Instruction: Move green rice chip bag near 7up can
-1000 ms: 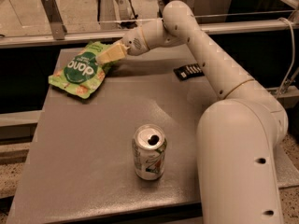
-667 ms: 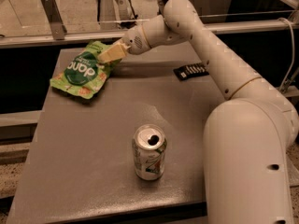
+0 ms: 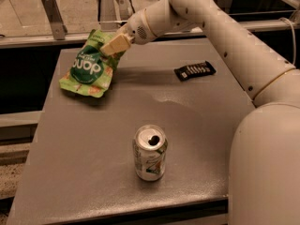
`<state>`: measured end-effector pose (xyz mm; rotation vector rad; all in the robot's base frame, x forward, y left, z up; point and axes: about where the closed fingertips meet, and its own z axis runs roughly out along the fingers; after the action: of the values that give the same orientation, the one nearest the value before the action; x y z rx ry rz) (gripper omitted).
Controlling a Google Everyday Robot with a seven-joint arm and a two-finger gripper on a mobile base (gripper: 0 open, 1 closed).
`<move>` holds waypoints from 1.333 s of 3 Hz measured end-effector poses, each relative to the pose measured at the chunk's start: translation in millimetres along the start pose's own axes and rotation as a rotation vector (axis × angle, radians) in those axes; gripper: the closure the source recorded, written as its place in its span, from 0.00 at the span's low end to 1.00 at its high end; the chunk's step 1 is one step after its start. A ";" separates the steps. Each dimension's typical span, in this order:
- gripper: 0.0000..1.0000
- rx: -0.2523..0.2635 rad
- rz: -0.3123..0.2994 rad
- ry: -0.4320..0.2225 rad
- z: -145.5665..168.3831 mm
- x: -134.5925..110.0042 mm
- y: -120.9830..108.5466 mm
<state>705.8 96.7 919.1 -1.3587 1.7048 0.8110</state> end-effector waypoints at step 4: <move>1.00 0.022 0.104 -0.032 -15.3 7.1 73.4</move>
Offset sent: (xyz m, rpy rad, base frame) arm -0.0288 0.0133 -0.0173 -0.0039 0.0625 -0.0023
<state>630.5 96.4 920.6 -1.2443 1.7660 0.8649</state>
